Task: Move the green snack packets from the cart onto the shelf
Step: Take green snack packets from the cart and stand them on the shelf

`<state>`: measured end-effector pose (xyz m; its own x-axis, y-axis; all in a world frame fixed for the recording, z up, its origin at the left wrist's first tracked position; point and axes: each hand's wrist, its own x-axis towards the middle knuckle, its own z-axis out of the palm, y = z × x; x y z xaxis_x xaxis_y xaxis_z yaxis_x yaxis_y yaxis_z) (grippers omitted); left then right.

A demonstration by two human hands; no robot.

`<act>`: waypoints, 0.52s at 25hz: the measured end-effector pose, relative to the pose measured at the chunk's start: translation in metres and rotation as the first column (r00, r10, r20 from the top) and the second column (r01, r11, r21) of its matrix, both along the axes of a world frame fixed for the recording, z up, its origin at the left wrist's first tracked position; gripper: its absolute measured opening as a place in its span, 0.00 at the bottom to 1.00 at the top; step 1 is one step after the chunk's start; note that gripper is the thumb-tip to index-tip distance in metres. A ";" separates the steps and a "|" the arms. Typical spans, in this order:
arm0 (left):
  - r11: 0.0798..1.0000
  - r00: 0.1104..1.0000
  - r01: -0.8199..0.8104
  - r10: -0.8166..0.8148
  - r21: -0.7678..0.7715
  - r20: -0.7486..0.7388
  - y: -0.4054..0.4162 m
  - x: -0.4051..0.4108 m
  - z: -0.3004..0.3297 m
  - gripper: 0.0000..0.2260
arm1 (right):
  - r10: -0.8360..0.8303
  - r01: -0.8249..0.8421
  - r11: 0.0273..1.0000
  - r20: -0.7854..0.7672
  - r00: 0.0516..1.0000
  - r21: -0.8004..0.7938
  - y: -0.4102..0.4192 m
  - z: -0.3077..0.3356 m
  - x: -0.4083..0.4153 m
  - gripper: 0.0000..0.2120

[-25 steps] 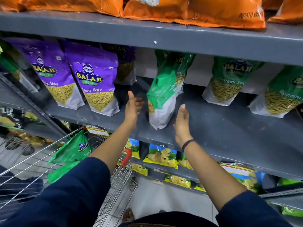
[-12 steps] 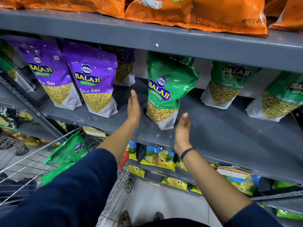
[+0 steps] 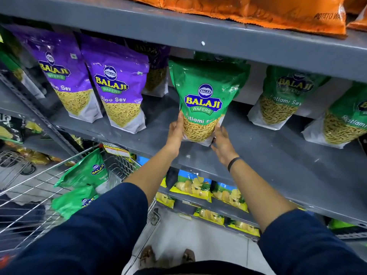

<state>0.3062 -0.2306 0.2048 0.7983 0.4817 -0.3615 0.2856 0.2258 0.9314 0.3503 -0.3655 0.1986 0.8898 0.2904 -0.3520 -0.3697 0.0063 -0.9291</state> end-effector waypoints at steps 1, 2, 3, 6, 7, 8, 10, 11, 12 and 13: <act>1.000 1.000 -0.019 0.019 0.005 -0.004 0.002 -0.003 -0.003 0.27 | -0.106 0.107 0.994 0.018 0.994 -0.022 0.003 -0.004 -0.004 0.29; 0.999 0.998 -0.052 0.052 0.006 0.026 0.002 -0.010 -0.002 0.20 | -0.240 0.241 0.969 0.029 0.970 -0.055 0.006 -0.009 -0.012 0.28; 0.992 0.991 -0.126 0.124 0.028 0.050 0.003 -0.019 -0.002 0.15 | -0.364 0.368 0.927 0.054 0.930 -0.075 0.010 -0.013 -0.022 0.25; 0.928 0.921 -0.367 0.352 0.064 0.168 0.021 -0.059 -0.015 0.10 | -0.449 0.482 0.873 0.269 0.852 -0.071 0.030 -0.022 -0.063 0.09; 0.907 0.896 -0.417 0.399 0.062 0.196 0.035 -0.076 -0.021 0.09 | -0.384 0.431 0.900 0.344 0.857 -0.069 0.044 -0.024 -0.077 0.07; 0.886 0.877 -0.457 0.434 0.080 0.205 0.051 -0.094 -0.031 0.09 | -0.299 0.353 0.933 0.401 0.866 -0.066 0.059 -0.024 -0.090 0.06; 0.850 0.852 -0.513 0.489 0.121 0.187 0.080 -0.137 -0.052 0.09 | -0.096 0.157 0.983 0.465 0.880 -0.094 0.091 -0.027 -0.109 0.04; 0.827 0.833 -0.549 0.531 0.118 0.154 0.097 -0.164 -0.063 0.09 | 0.024 0.047 0.990 0.479 0.877 -0.135 0.113 -0.029 -0.120 0.04; 0.795 0.801 -0.599 0.592 0.099 0.093 0.117 -0.196 -0.079 0.09 | 0.142 -0.055 0.979 0.473 0.869 -0.194 0.139 -0.037 -0.133 0.04; 0.765 0.768 -0.639 0.640 0.085 0.012 0.133 -0.226 -0.100 0.09 | 0.249 -0.147 0.957 0.451 0.857 -0.249 0.158 -0.043 -0.143 0.04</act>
<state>0.0801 -0.0981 0.1051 0.2890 0.9059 -0.3097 0.1173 0.2876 0.9506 0.2076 -0.2076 0.1556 0.8936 0.4480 0.0275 0.1414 -0.2228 -0.9646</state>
